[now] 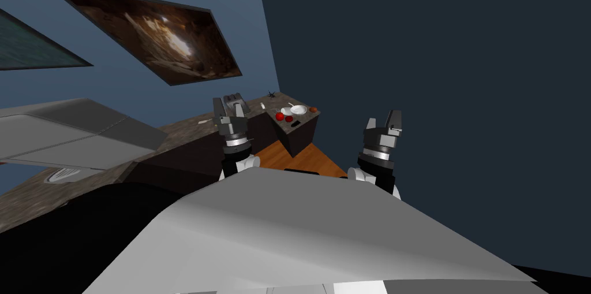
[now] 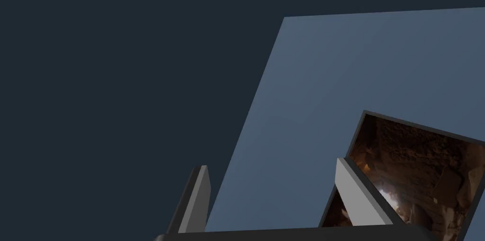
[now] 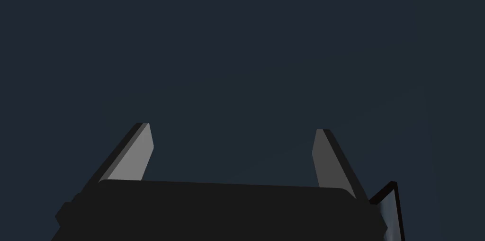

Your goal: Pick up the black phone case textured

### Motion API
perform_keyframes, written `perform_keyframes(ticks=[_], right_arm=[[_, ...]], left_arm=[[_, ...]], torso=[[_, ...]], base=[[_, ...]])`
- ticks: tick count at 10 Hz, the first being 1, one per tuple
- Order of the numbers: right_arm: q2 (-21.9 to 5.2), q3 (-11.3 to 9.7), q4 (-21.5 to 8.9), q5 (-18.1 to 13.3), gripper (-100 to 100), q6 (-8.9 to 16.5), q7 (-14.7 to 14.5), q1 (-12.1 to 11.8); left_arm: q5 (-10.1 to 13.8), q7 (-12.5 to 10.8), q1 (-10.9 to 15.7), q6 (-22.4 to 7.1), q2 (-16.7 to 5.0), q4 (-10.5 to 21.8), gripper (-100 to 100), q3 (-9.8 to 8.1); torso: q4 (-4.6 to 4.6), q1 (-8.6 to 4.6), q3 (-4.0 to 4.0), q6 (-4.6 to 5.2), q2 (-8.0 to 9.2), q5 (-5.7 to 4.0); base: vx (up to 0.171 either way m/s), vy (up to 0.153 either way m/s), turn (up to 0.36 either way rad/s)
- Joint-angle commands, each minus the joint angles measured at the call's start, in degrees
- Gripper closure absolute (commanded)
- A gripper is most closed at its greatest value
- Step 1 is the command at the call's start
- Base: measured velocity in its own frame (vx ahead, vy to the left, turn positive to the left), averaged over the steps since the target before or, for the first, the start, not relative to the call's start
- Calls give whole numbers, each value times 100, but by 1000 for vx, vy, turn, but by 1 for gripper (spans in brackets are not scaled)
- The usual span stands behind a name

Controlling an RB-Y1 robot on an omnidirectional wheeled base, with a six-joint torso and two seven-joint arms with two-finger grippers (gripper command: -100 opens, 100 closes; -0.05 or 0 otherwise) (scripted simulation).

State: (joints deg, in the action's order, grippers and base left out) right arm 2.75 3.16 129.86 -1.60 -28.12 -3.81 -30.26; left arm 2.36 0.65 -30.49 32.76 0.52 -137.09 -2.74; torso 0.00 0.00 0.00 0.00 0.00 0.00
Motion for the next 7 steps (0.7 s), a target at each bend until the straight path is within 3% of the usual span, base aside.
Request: perform_keyframes(ticks=[1, 3, 4, 6, 7], right_arm=[[0, 0, 0, 0, 0, 0, 0, 0], [0, 0, 0, 0, 0, 0, 0, 0], [0, 0, 0, 0, 0, 0, 0, 0], [0, 0, 0, 0, 0, 0, 0, 0], [0, 0, 0, 0, 0, 0, 0, 1]], left_arm=[[-19, -95, 66, -142, -209, 8, -100, -12], [-61, -312, 223, -450, -491, 34, -100, -41], [-61, -312, 223, -469, -491, 34, -100, -41], [-116, -630, 455, -879, -727, 79, -100, -85], [-116, -630, 455, -951, -727, 79, -100, -85]], torso=[[0, 0, 0, 0, 0, 0], [1, -4, 4, 0, 6, -1], [2, -9, 6, 0, 11, -2], [2, -8, 6, 0, 11, -2], [3, -10, 8, 1, 15, -2]], base=[[-14, -8, 7], [-28, -23, 12], [-29, -26, 5], [-40, -26, 10], [-34, -26, 4]])
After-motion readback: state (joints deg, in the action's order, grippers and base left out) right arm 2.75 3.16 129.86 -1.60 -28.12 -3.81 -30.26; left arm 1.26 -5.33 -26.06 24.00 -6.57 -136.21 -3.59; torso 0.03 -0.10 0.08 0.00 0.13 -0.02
